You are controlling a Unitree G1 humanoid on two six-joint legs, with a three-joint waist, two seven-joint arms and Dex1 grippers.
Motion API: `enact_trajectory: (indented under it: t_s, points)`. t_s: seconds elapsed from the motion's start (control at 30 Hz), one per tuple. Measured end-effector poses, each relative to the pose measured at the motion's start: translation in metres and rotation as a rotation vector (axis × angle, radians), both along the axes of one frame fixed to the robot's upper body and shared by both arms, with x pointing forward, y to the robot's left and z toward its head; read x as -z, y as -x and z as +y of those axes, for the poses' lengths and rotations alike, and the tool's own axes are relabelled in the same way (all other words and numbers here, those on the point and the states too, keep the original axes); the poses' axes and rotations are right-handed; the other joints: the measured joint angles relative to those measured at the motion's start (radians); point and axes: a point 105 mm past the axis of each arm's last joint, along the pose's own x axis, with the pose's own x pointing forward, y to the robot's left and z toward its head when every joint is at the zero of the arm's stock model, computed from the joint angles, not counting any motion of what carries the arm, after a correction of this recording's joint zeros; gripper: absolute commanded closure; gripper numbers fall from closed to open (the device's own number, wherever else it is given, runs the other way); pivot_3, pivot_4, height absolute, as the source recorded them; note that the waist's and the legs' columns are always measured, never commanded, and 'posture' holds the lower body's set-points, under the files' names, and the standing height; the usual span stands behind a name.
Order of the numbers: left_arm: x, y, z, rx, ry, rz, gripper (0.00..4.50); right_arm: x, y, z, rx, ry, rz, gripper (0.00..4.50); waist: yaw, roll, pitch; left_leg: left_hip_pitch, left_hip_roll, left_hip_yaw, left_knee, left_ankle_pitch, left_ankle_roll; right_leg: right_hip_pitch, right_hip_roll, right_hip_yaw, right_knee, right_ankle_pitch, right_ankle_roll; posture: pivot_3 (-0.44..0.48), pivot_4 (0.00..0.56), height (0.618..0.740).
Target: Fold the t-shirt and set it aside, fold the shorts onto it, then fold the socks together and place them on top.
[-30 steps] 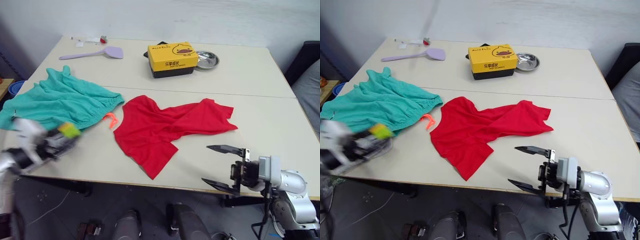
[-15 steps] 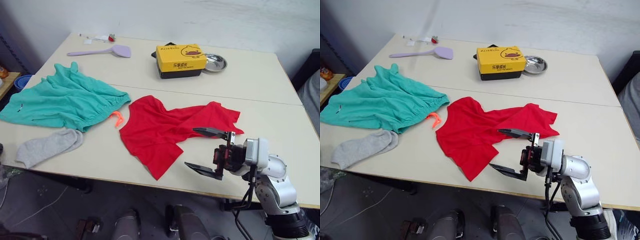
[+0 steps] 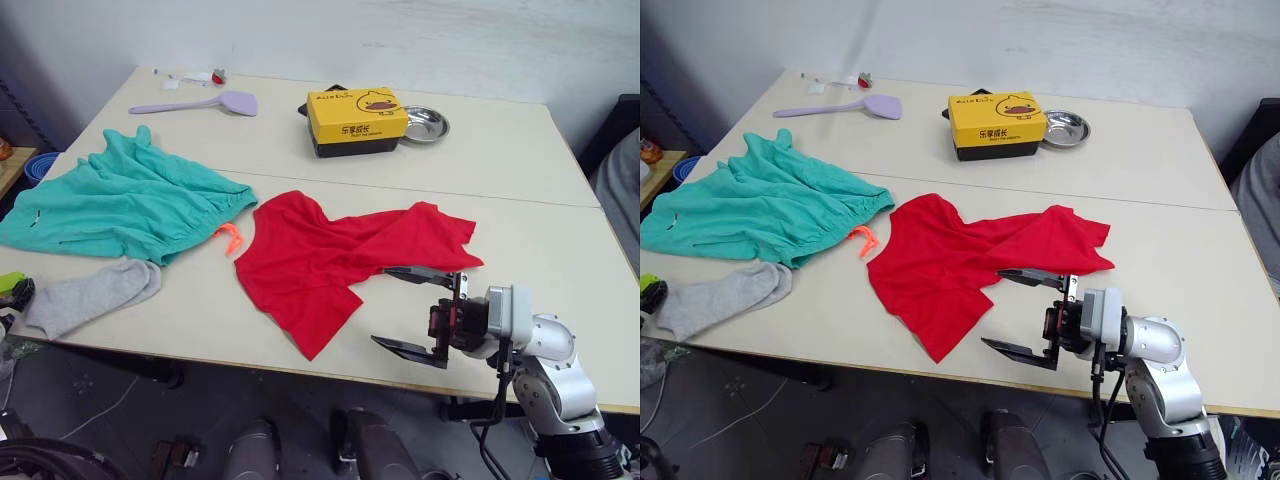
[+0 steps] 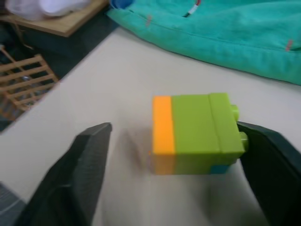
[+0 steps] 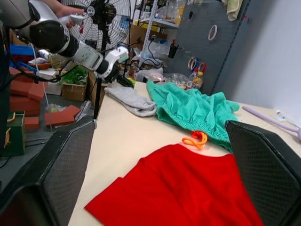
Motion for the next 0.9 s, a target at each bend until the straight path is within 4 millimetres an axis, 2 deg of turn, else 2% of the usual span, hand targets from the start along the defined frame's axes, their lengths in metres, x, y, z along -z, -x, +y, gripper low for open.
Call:
enact_trajectory:
  t_s: [0.07,0.27,0.33,0.43,0.5,0.6,0.67,0.8,0.9]
  points:
    - [-0.014,-0.002,-0.003,0.064,-0.033,-0.063,0.03,-0.001,-0.004,-0.011,0.043,0.030,-0.006,0.00,0.000,0.000,0.000,0.000,0.000,0.000,0.000,0.000,0.000,0.000,-0.001,0.000,0.000,0.000,0.000,0.000,0.150,0.740]
    - [-0.065,-0.010,-0.030,0.374,-0.223,-0.183,0.03,-0.017,-0.029,-0.053,0.174,0.130,-0.034,0.00,0.000,0.001,0.001,0.000,0.000,0.000,0.000,0.000,0.000,0.000,-0.001,0.000,0.000,-0.001,-0.001,0.000,0.150,0.740]
    - [-0.084,-0.015,-0.049,0.510,-0.318,-0.202,0.03,-0.018,-0.039,-0.069,0.217,0.167,-0.011,0.00,0.000,0.003,0.002,0.000,0.000,0.001,-0.001,0.000,0.000,0.000,-0.002,0.000,0.000,-0.001,-0.001,0.000,0.150,0.740]
    - [-0.095,-0.019,-0.079,0.707,-0.425,-0.181,0.03,-0.014,-0.053,-0.087,0.260,0.207,0.015,0.00,-0.003,0.005,0.003,0.000,0.000,0.001,-0.001,0.001,0.002,0.000,-0.001,0.000,0.000,-0.001,-0.001,0.000,0.150,0.740]
    - [-0.089,-0.021,-0.110,0.881,-0.493,-0.123,0.03,-0.010,-0.062,-0.103,0.296,0.240,0.032,0.00,-0.003,0.009,0.005,0.000,-0.001,0.003,-0.001,0.004,0.007,0.000,-0.001,0.001,0.000,-0.001,-0.001,0.000,0.150,0.740]
    - [-0.078,-0.026,-0.149,1.042,-0.521,-0.096,0.03,-0.006,-0.069,-0.116,0.318,0.264,0.039,0.00,-0.002,0.011,0.007,0.001,0.000,0.003,0.000,0.004,0.007,0.000,0.000,0.002,0.001,-0.001,0.000,0.000,0.150,0.740]
    - [-0.071,-0.026,-0.184,1.162,-0.522,-0.095,0.03,-0.003,-0.073,-0.124,0.327,0.313,0.032,0.00,-0.003,0.012,0.007,0.001,-0.001,0.004,0.000,0.005,0.007,0.000,0.000,0.003,0.002,-0.001,0.001,0.000,0.150,0.740]
    - [-0.044,-0.019,-0.260,1.433,-0.535,-0.038,0.03,0.001,-0.083,-0.143,0.369,0.442,0.000,0.00,-0.006,0.014,0.009,0.003,-0.001,0.008,0.001,0.005,0.007,0.001,0.002,0.008,0.002,0.001,0.005,0.000,0.150,0.740]
    - [-0.014,-0.005,-0.310,1.640,-0.483,0.110,0.03,0.011,-0.098,-0.147,0.409,0.555,0.010,0.00,-0.015,0.014,0.009,0.004,-0.001,0.010,0.003,0.005,0.007,0.001,0.004,0.012,0.002,0.001,0.007,0.000,0.150,0.740]
